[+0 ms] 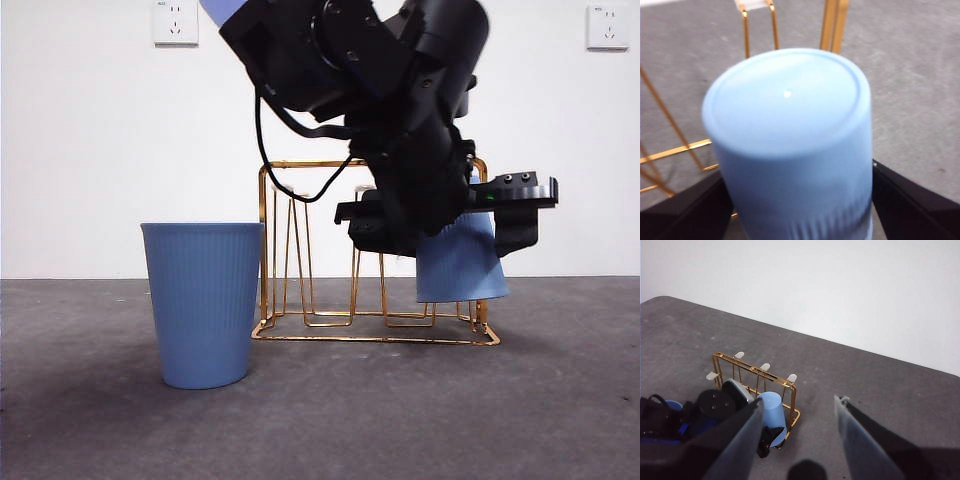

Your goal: Pick up cup 1,put cup 1 in the cup rack,pick up cup 2,put cup 2 in the cup rack

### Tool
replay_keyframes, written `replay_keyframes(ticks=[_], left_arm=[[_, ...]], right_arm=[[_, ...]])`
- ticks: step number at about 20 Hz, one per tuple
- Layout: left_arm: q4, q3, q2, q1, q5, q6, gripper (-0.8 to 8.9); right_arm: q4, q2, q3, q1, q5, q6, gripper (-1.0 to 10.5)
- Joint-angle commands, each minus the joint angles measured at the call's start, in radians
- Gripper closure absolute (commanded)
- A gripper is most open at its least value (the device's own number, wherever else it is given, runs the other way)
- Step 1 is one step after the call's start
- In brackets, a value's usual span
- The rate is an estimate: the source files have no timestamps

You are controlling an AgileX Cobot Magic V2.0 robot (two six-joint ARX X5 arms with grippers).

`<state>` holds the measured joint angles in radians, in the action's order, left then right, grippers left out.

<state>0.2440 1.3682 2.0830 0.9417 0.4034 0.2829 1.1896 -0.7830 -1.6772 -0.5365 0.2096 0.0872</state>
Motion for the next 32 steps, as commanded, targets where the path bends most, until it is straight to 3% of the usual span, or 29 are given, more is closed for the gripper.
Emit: replay_keyframes(ticks=[1, 8, 12, 16, 22, 26, 32], left_arm=[[-0.036, -0.005, 0.014, -0.008, -0.047, 0.049, 3.38], [-0.102, -0.002, 0.013, -0.009, -0.132, 0.058, 3.38], [-0.234, 0.033, 0.001, -0.01, -0.143, 0.064, 3.38], [-0.461, 0.129, -0.01, -0.009, -0.18, 0.074, 3.38], [-0.798, 0.317, -0.011, -0.004, -0.353, 0.075, 3.4], [-1.01, 0.436, -0.011, -0.003, -0.397, 0.071, 3.42], [-1.339, 0.624, -0.015, -0.002, -0.412, -0.03, 3.42]], right_arm=[[0.002, 0.0, 0.006, 0.0, -0.001, 0.004, 7.0], [0.007, 0.0, 0.006, 0.0, -0.001, 0.011, 7.0], [0.009, 0.0, 0.006, 0.0, -0.001, 0.011, 7.0], [0.008, 0.0, 0.006, 0.0, 0.0, 0.015, 7.0], [0.008, -0.003, 0.006, 0.0, 0.0, 0.014, 7.0], [0.012, -0.013, 0.006, 0.0, 0.0, 0.014, 7.0], [0.015, -0.04, 0.006, 0.0, 0.0, 0.014, 7.0]])
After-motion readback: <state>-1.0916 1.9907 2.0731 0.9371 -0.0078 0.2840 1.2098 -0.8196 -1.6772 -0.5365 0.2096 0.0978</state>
